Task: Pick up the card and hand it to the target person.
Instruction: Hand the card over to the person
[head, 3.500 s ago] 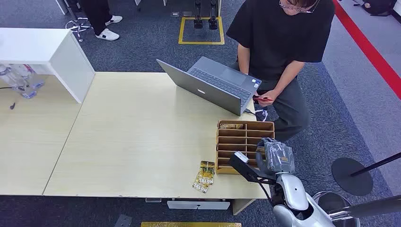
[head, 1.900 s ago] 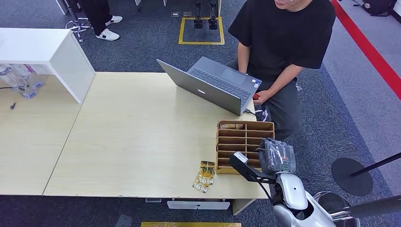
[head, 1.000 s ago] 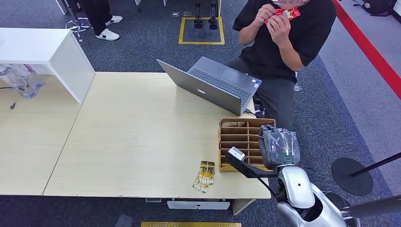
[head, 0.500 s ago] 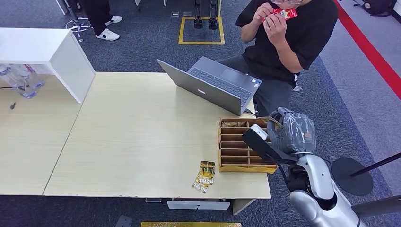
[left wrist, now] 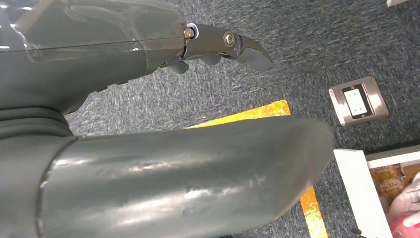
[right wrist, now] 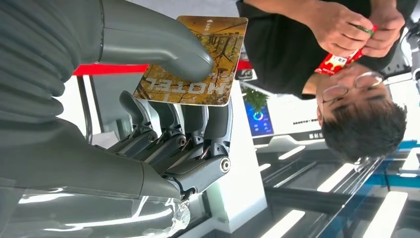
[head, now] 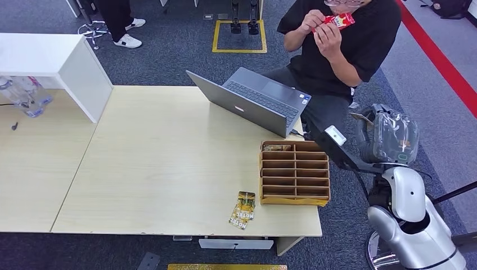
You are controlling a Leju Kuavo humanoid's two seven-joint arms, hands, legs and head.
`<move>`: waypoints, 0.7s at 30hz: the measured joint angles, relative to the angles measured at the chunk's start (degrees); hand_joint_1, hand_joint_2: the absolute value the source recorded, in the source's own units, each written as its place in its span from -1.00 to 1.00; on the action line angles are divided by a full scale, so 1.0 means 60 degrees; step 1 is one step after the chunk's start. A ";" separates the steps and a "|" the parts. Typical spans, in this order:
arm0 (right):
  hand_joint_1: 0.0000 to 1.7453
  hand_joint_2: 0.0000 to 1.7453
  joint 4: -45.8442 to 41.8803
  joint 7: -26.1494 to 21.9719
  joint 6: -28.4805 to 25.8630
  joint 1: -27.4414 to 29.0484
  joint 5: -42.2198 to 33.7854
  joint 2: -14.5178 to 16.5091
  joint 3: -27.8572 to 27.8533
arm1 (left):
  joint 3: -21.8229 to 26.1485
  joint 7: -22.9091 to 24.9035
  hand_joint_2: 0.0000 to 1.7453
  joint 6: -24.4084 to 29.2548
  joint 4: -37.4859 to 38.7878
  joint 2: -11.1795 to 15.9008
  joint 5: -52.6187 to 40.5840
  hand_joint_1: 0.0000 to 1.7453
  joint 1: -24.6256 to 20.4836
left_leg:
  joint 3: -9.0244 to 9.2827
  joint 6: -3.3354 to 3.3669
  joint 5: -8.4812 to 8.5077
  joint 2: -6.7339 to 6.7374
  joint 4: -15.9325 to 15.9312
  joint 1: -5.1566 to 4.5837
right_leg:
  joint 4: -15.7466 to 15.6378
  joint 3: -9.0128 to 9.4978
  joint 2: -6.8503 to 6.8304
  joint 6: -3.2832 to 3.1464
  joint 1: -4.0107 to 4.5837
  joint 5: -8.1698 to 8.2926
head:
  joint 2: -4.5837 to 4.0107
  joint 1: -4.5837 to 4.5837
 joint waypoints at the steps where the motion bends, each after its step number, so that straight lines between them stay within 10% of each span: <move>1: 0.62 1.00 0.0039 -0.0020 -0.0002 -0.0029 0.0013 -0.0017 -0.0049 | -0.0001 0.0006 -1.00 -0.0001 0.0000 -0.0008 -0.0014 -1.00 -0.0013 | 0.0000 0.0000 0.0000 0.0000 0.0000 0.0000 | 0.0000 0.0000 0.0000 0.0000 0.0000 0.0000 | 0.0000 0.0000; 21: 0.67 1.00 0.0902 -0.0199 -0.0104 -0.0201 0.0006 -0.0053 -0.0344 | -0.0093 0.0080 -1.00 -0.0012 0.0000 -0.0071 -0.0132 -1.00 -0.0095 | -0.0001 0.0000 0.0000 0.0000 0.0000 0.0000 | 0.0000 -0.0001 -0.0001 0.0000 0.0000 0.0000 | 0.0000 0.0001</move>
